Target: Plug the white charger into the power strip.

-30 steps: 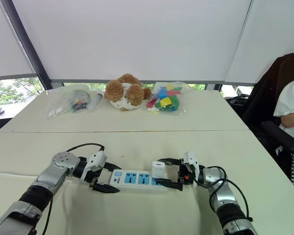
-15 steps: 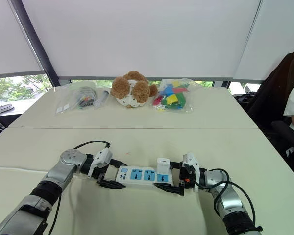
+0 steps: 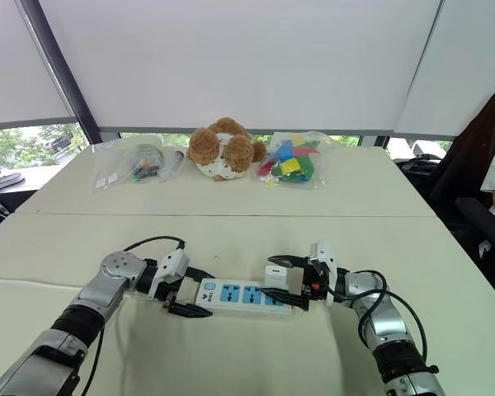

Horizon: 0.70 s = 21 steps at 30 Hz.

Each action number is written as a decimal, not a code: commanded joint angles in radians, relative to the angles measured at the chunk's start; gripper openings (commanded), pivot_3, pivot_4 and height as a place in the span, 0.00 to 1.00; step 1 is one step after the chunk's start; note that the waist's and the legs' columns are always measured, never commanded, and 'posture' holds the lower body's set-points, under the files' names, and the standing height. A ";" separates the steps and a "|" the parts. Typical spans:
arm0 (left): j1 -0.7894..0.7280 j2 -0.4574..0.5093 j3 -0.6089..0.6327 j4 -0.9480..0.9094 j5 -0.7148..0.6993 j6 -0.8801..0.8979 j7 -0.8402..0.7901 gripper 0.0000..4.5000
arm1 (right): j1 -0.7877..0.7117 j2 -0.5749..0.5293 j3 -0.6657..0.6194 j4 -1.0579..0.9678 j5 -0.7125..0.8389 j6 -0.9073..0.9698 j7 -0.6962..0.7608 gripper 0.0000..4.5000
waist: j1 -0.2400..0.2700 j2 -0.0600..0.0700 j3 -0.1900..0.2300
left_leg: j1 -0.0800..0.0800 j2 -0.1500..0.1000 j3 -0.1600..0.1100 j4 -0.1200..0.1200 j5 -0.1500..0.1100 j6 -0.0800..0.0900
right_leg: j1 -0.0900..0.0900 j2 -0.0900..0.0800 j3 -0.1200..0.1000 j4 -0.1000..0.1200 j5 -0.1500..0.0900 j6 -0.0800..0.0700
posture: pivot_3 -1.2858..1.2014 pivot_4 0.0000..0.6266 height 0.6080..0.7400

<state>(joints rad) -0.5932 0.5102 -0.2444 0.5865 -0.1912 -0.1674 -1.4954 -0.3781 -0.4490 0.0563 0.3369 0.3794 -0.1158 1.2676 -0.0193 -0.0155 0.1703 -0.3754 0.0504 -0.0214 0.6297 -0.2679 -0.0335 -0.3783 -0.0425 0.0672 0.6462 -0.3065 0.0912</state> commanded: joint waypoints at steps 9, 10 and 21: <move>0.014 0.010 -0.006 0.051 0.057 -0.007 0.067 0.67 | 0.012 -0.008 -0.004 -0.097 0.034 0.080 0.025 0.18 | 0.000 0.000 0.001 | 0.000 0.000 -0.001 0.001 0.001 -0.001 | 0.000 0.000 0.000 0.001 0.001 0.001 | 0.52 0.24 0.99; 0.014 0.010 -0.007 0.053 0.058 -0.009 0.068 0.67 | 0.018 -0.009 -0.001 -0.095 0.026 0.072 0.026 0.18 | 0.001 0.000 0.001 | 0.000 0.000 -0.001 0.001 0.001 -0.001 | 0.000 0.000 0.000 0.001 0.001 0.001 | 0.52 0.24 0.99; 0.014 0.000 -0.013 0.050 0.060 -0.011 0.063 0.67 | -0.038 -0.012 0.074 0.184 -0.090 -0.008 0.105 0.18 | -0.001 -0.001 0.000 | 0.003 0.000 -0.001 0.001 0.001 -0.001 | 0.004 0.001 0.000 0.000 0.001 0.002 | 0.52 0.24 0.99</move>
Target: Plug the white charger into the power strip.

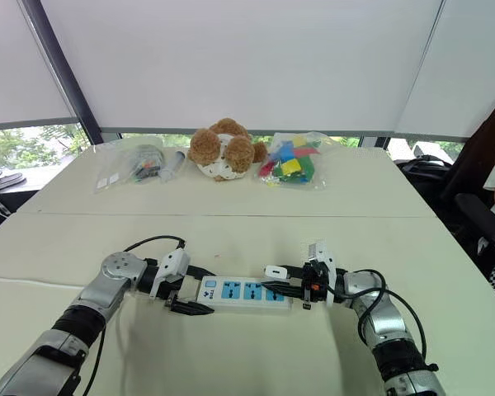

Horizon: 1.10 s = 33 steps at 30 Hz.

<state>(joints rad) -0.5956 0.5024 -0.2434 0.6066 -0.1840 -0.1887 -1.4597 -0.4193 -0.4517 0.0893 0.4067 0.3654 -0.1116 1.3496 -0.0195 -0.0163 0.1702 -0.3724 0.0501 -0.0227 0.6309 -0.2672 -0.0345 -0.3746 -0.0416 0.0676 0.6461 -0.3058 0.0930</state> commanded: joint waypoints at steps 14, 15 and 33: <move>0.040 0.027 -0.006 0.007 0.049 0.016 0.032 0.67 | -0.067 0.014 0.061 0.336 -0.103 -0.147 0.049 0.18 | -0.008 -0.009 -0.008 | 0.008 0.000 0.000 0.000 0.000 0.000 | 0.008 -0.002 0.001 0.000 0.000 -0.001 | 0.52 0.24 0.99; 0.040 0.027 -0.006 0.008 0.049 0.016 0.033 0.67 | -0.071 0.014 0.057 0.334 -0.100 -0.150 0.048 0.18 | -0.010 -0.009 -0.008 | 0.010 0.000 0.000 -0.001 0.000 0.000 | 0.009 -0.003 0.001 0.000 0.000 -0.002 | 0.52 0.24 0.99; 0.138 -0.017 0.156 -0.183 -0.038 0.111 0.316 0.99 | 0.510 -0.296 -0.395 -0.713 0.208 0.263 -0.242 0.98 | 0.004 0.006 0.006 | -0.005 -0.002 -0.003 -0.003 0.000 0.000 | -0.003 -0.004 0.000 -0.003 0.000 -0.001 | 0.52 0.24 0.99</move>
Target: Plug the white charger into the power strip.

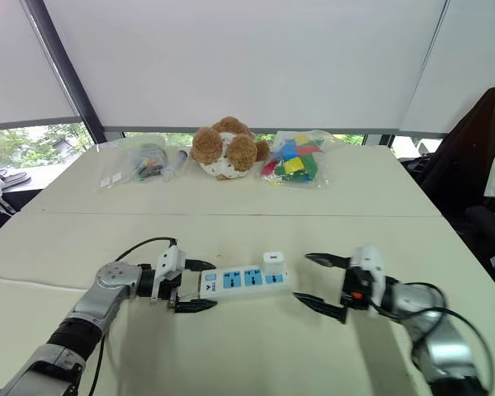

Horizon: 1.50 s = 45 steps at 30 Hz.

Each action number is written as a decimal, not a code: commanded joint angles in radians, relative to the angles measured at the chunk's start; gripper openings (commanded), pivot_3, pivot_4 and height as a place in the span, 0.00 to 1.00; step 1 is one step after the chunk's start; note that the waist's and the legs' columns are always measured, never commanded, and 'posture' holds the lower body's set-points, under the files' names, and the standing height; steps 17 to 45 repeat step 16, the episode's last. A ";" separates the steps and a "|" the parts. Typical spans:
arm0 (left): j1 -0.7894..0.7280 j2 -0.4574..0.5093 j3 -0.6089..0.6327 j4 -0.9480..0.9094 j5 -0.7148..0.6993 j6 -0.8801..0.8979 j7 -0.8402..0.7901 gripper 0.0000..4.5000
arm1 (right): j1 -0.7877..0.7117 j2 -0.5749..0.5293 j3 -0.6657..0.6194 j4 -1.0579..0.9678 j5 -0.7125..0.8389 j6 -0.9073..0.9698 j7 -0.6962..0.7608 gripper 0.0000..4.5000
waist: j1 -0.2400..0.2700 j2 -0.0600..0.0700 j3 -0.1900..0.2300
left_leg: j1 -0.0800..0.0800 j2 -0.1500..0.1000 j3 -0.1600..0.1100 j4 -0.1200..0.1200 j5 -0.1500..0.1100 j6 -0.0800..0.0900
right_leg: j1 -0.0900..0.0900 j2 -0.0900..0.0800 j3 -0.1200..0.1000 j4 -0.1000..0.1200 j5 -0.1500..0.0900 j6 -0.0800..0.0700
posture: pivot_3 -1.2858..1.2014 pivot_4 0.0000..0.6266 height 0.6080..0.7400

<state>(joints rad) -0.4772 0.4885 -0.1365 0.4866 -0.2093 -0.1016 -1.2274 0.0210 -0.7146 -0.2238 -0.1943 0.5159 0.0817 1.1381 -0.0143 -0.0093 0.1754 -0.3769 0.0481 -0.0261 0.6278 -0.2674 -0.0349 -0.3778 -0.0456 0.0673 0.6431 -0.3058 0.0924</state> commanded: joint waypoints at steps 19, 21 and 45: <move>0.412 0.224 0.365 -0.636 -0.265 0.495 0.231 0.99 | 0.188 -0.044 -0.170 -0.066 0.089 0.204 -0.080 0.98 | 0.006 -0.006 0.013 | -0.015 -0.001 0.000 0.000 0.001 -0.001 | -0.015 0.001 0.000 0.000 -0.001 0.003 | 0.52 0.24 0.99; 0.412 0.224 0.365 -0.636 -0.265 0.495 0.231 0.99 | 0.188 -0.044 -0.170 -0.066 0.089 0.204 -0.080 0.98 | 0.006 -0.006 0.013 | -0.015 -0.001 0.000 0.000 0.001 -0.001 | -0.015 0.001 0.000 0.000 -0.001 0.003 | 0.52 0.24 0.99; 0.412 0.224 0.365 -0.636 -0.265 0.495 0.231 0.99 | 0.188 -0.044 -0.170 -0.066 0.089 0.204 -0.080 0.98 | 0.006 -0.006 0.013 | -0.015 -0.001 0.000 0.000 0.001 -0.001 | -0.015 0.001 0.000 0.000 -0.001 0.003 | 0.52 0.24 0.99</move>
